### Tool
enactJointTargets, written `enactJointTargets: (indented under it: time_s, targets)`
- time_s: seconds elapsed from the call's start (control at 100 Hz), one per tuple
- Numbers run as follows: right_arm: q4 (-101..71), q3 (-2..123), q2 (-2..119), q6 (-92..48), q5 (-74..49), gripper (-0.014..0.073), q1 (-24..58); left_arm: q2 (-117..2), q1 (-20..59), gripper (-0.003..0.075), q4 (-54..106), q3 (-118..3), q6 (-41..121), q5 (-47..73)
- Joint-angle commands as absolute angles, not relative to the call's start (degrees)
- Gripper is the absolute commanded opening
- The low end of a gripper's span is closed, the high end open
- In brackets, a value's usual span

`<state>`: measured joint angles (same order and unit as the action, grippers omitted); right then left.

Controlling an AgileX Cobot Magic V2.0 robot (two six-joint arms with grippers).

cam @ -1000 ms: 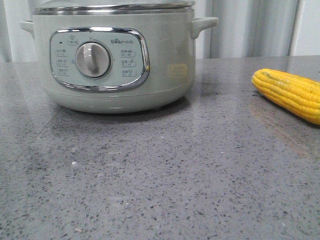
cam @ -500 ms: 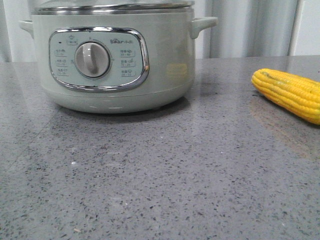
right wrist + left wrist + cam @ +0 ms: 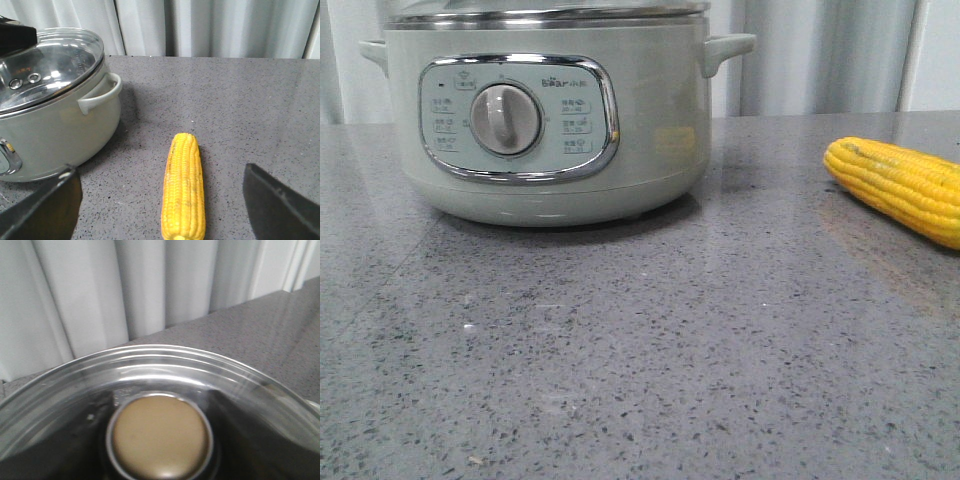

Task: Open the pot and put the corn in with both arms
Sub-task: 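Lift the glass lid off the pot with the left gripper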

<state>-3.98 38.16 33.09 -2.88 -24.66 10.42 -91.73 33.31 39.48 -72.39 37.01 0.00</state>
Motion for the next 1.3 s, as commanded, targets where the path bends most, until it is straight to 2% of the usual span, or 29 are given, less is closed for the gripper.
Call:
enactJointTargets:
  time_s: [0.0,0.07,0.14,0.51,0.65,0.86,1.1,1.29]
  targets:
    - [-3.52,40.19,33.54,-3.11,-20.52,0.0552,10.04,-89.92,33.77,0.0167,39.99,-74.30,36.77,-2.19]
    - [-3.52,40.19,33.54,-3.11,-20.52,0.0552,10.04,-89.92,33.77,0.0097,39.99,-74.30,36.77,-3.45]
    - [-3.52,40.19,33.54,-3.11,-20.52,0.0552,10.04,-89.40,33.77,0.0061,39.99,-74.41,36.77,-4.91]
    - [-3.52,40.19,33.54,-3.11,-20.75,0.0552,10.04,-79.76,31.62,0.0059,38.94,-77.43,36.82,-8.85]
    - [-3.52,40.19,33.54,-3.11,-20.97,0.0552,10.04,-75.11,26.08,0.0059,38.94,-77.31,36.82,-5.40]
    - [-3.52,40.19,33.54,-3.11,-21.22,0.0551,10.04,-68.80,13.49,0.0059,38.94,-73.65,36.82,0.00]
    - [-3.52,40.19,33.54,-3.11,-21.22,0.0551,10.04,-62.78,0.37,0.0089,38.94,-61.88,36.82,-0.66]
    - [-3.52,40.19,33.54,-3.11,-21.22,0.0551,10.04,-60.67,-4.99,0.0127,39.72,-50.71,36.82,-4.50]
